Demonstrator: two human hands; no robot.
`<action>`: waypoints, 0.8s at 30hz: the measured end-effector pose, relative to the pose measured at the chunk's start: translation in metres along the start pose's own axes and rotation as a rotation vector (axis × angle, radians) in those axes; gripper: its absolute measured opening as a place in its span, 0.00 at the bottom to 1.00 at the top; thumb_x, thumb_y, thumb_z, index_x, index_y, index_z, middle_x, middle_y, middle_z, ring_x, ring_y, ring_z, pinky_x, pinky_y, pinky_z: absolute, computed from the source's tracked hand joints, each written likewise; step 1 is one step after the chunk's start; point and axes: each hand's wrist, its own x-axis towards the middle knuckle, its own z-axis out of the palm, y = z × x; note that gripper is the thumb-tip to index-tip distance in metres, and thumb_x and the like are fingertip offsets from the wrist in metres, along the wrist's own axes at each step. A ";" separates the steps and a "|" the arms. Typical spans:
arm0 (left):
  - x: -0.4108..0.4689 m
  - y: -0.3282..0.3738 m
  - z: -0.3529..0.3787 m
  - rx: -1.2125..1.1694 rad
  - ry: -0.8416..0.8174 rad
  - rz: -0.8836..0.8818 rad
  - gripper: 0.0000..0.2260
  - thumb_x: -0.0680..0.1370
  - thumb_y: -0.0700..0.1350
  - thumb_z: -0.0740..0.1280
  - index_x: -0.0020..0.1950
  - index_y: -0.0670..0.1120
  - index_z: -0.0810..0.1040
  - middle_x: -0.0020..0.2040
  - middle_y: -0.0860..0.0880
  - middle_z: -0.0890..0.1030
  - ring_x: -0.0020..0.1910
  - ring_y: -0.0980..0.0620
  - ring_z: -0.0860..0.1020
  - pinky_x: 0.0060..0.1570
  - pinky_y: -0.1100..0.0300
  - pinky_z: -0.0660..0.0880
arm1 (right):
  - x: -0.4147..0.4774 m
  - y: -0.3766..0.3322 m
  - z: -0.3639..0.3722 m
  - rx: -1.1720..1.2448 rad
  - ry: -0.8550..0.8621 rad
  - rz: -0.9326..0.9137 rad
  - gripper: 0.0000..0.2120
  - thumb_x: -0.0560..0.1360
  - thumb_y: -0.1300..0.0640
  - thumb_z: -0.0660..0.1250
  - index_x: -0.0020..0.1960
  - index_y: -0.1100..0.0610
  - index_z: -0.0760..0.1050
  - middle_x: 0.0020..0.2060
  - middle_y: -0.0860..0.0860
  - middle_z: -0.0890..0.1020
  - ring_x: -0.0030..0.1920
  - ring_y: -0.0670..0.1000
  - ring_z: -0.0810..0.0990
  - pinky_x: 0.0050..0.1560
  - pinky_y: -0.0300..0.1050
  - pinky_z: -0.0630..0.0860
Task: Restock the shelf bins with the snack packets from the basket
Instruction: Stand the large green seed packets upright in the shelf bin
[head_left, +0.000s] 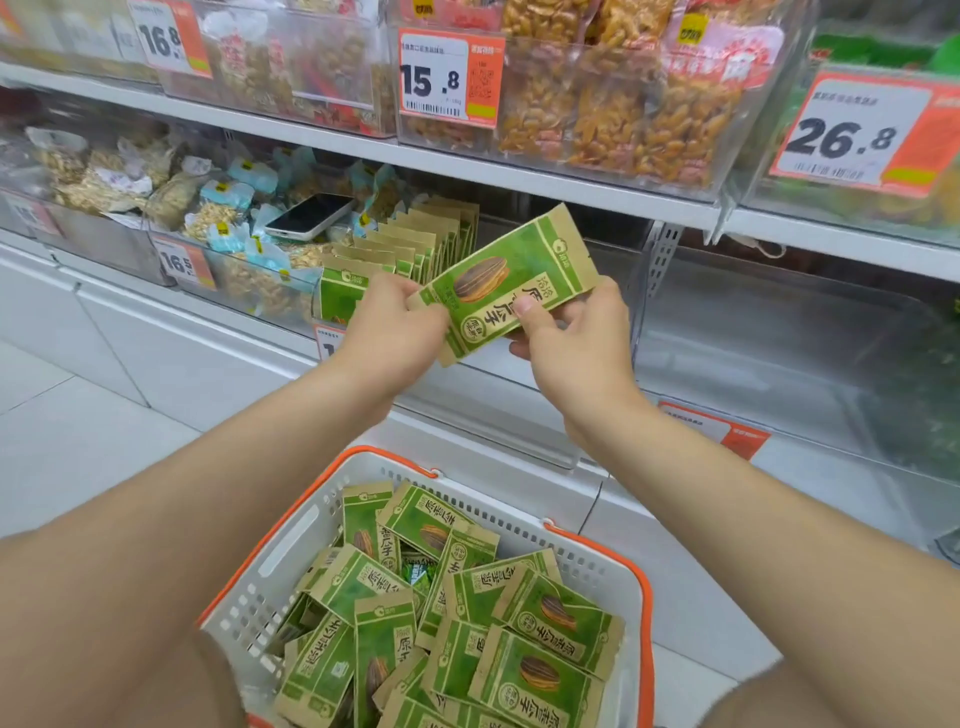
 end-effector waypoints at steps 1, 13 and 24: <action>0.003 0.002 -0.004 0.146 0.015 0.082 0.12 0.78 0.50 0.73 0.56 0.50 0.73 0.59 0.46 0.79 0.51 0.50 0.78 0.45 0.54 0.74 | 0.009 0.002 0.003 -0.058 -0.014 -0.005 0.12 0.74 0.50 0.72 0.52 0.47 0.70 0.48 0.51 0.86 0.45 0.53 0.87 0.47 0.61 0.84; 0.027 0.006 -0.014 0.406 -0.216 0.367 0.54 0.58 0.61 0.86 0.77 0.46 0.64 0.59 0.59 0.76 0.60 0.57 0.76 0.59 0.61 0.71 | 0.038 0.006 0.042 0.050 -0.024 0.329 0.19 0.85 0.48 0.63 0.47 0.61 0.84 0.41 0.58 0.88 0.42 0.61 0.88 0.36 0.52 0.85; 0.060 -0.001 -0.006 0.739 0.215 0.740 0.23 0.81 0.59 0.62 0.66 0.42 0.75 0.61 0.41 0.75 0.61 0.38 0.72 0.59 0.45 0.69 | 0.096 0.011 0.065 0.184 0.043 0.411 0.11 0.84 0.54 0.64 0.50 0.58 0.81 0.42 0.55 0.86 0.40 0.57 0.84 0.47 0.58 0.84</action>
